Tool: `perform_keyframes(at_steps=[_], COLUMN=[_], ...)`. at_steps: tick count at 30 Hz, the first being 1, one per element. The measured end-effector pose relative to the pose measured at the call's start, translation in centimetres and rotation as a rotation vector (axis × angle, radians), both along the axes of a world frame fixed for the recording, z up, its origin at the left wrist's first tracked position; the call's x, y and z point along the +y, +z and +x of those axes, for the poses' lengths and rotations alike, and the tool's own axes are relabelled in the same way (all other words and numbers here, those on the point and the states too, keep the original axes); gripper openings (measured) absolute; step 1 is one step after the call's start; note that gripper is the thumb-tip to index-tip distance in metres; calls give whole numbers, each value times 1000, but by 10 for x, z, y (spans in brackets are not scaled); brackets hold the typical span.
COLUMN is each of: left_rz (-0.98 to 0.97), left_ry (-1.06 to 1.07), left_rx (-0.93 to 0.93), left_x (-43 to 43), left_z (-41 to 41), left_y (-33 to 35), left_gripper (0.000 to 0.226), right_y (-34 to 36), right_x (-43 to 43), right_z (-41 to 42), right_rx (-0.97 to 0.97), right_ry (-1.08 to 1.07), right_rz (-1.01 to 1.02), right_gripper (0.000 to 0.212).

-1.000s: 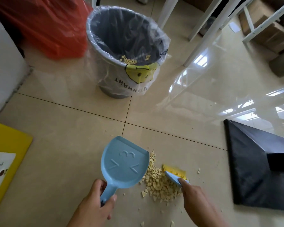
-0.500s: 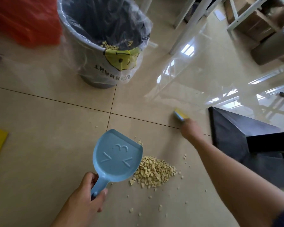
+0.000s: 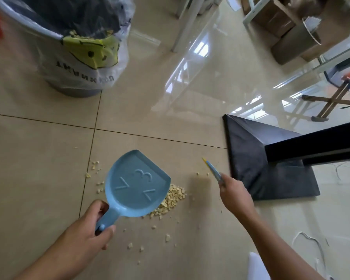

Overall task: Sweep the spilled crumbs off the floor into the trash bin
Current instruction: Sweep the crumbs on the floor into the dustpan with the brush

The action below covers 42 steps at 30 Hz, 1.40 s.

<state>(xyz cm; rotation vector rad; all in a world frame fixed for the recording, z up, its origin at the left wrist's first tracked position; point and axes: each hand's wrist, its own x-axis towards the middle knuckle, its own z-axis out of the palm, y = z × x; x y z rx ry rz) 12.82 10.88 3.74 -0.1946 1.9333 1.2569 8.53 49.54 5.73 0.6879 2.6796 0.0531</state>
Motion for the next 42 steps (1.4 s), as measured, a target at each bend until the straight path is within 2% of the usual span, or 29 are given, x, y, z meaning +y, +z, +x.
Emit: perform_keyframes(at_steps=[3,6,10,13,15,17,20,23,26,28,31,34,37,42], left_rz=[-19,-41,-79,-72,-68,-70,-55,-30,-28,-57,-124,-164,-181,-184], left_ry=[-32,-25,11,50,47,14,-39,-51,-41,-60,-106,-152,-188,-197], left_rx=[43,52,21,-33,-52,-54,-47,-43,-13,4,63,88,81,94], left_x=[-1,-5,-16,-22,-24,-24,-29,-29,-29,-32,-37,-41,-47,-50], left_z=[4,9,16,22,26,28,29,31,31,31,27,21,14,11], left_y=[3,5,7,0,-7,-12,-14,-16,-18,-19,-19,-20,-23,-26], left_gripper=[21,21,24,28,30,31,32,25,25,24,21,20,20,19], right_y=[-13,-30,-33,-21,-8,3,0,-31,-44,-42,-41,-31,-14,3], right_x=[17,-22,-91,-102,-85,-46,31,65,8,-41,-98,-125,-101,-17], right_z=[-16,-14,26,60,76,86,97,99,81,64,56,58,57,54], right_rx=[-104,-179,-205,-184,-129,-90,-226,-379,-339,-307,-324,-304,-239,-252], right_ry=[-47,-23,154,224,179,43,-224,-284,-328,-271,-114,-12,-63,-318], right_rz=[160,80,-23,-53,-66,-25,95,141,66,-2,-79,-124,-140,101], right_gripper=[33,37,30,33,29,21,15,17,31,36,31,15,12,31])
